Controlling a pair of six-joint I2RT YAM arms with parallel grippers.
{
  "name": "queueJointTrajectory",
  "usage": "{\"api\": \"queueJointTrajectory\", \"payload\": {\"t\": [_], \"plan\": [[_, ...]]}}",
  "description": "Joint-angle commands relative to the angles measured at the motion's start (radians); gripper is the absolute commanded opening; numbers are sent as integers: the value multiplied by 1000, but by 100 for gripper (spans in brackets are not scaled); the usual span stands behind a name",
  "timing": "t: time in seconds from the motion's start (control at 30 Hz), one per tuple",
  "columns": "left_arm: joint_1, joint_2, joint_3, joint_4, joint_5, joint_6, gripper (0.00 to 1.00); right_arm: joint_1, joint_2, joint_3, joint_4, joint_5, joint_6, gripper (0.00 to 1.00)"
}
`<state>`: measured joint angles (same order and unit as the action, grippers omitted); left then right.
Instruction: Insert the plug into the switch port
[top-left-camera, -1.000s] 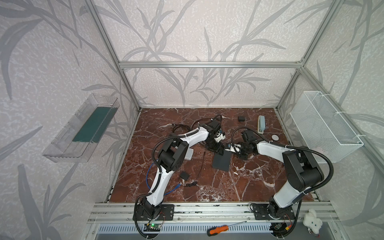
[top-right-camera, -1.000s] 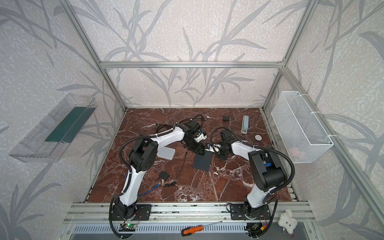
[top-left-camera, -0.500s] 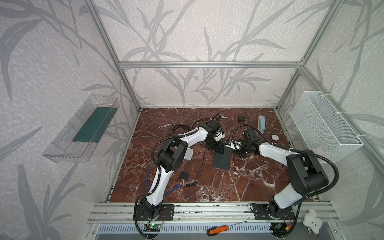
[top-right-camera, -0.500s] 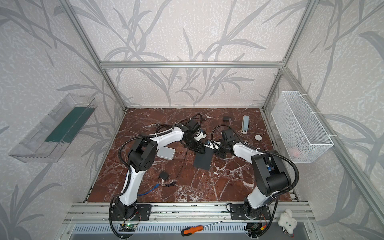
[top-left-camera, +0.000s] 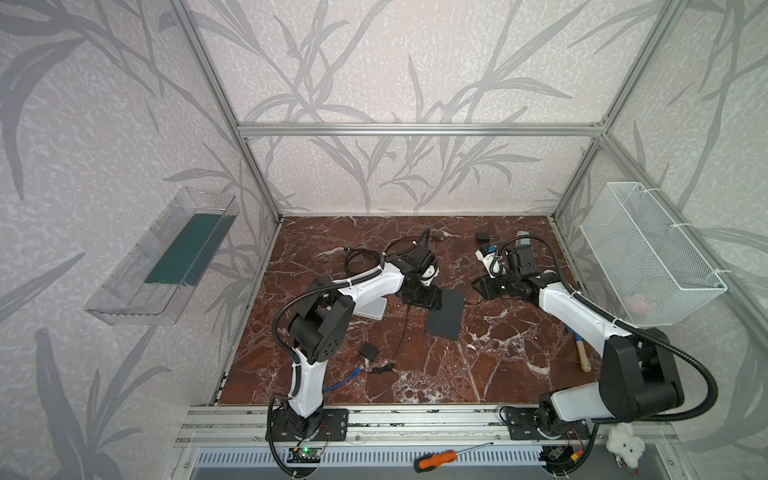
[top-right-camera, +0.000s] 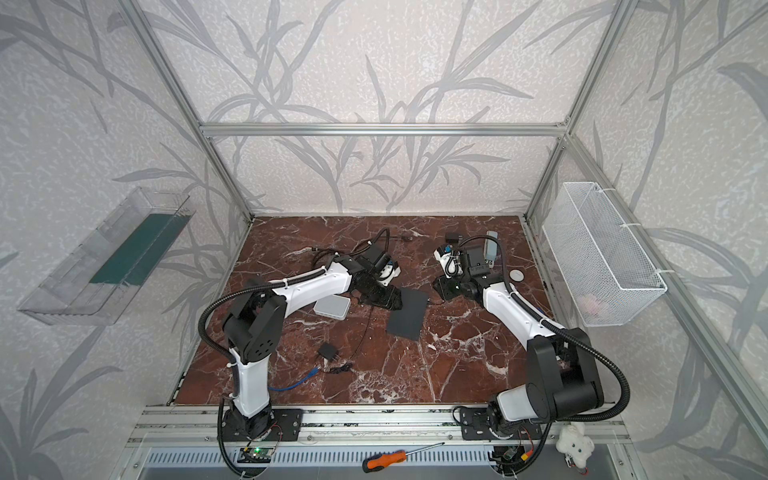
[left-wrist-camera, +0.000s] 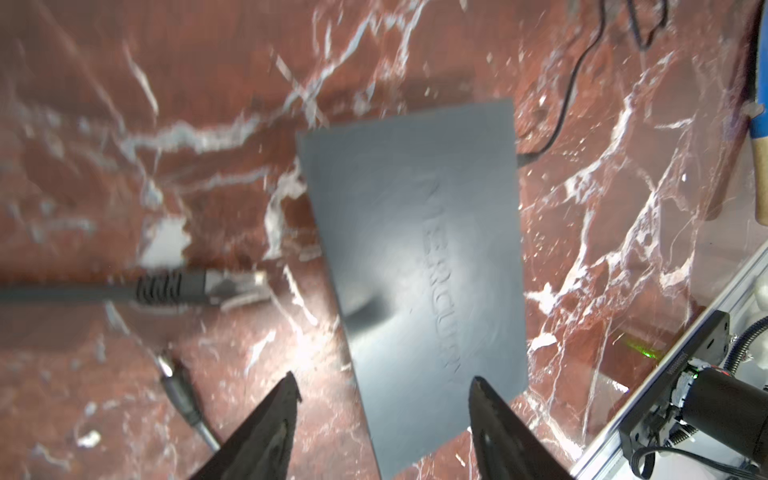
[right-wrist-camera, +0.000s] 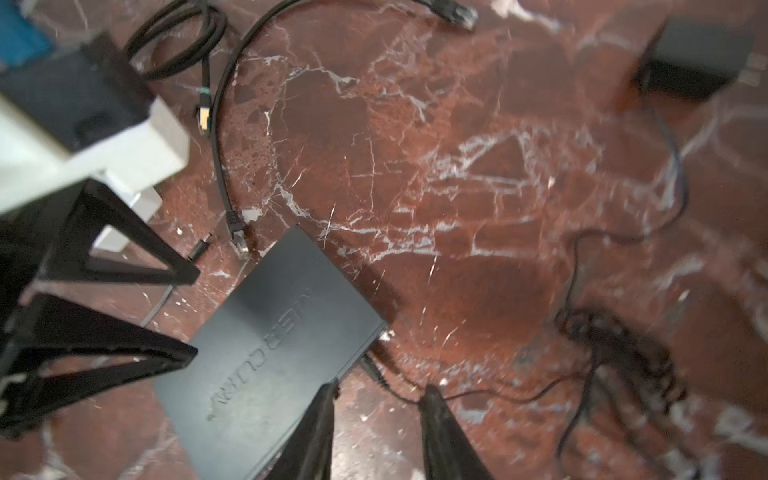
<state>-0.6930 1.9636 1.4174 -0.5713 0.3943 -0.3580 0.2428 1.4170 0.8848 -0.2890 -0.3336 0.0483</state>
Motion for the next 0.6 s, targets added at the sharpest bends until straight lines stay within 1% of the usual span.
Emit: {"api": "queueJointTrajectory", "payload": {"t": [0.0, 0.07, 0.17, 0.27, 0.37, 0.47, 0.53, 0.57], "plan": [[-26, -4, -59, 61, 5, -70, 67, 47, -91, -119, -6, 28, 381, 39], [-40, -1, -74, 91, 20, -76, 67, 58, -146, -186, 44, 61, 412, 43], [-66, 7, -64, 114, 57, -73, 65, 55, -192, -232, 47, 112, 421, 44], [-105, 29, -38, 148, 123, -87, 64, 36, -191, -228, -7, 112, 398, 44], [-155, 59, 7, 175, 173, -106, 64, 0, -169, -210, -54, 79, 358, 44], [-152, 62, 31, 184, 152, -115, 64, -35, -149, -181, -89, 73, 318, 45], [-124, 46, 45, 137, 104, -72, 64, -58, -137, -161, -105, 65, 299, 45], [-106, 34, 57, 88, 67, -25, 64, -67, -129, -149, -116, 61, 288, 45]]}}
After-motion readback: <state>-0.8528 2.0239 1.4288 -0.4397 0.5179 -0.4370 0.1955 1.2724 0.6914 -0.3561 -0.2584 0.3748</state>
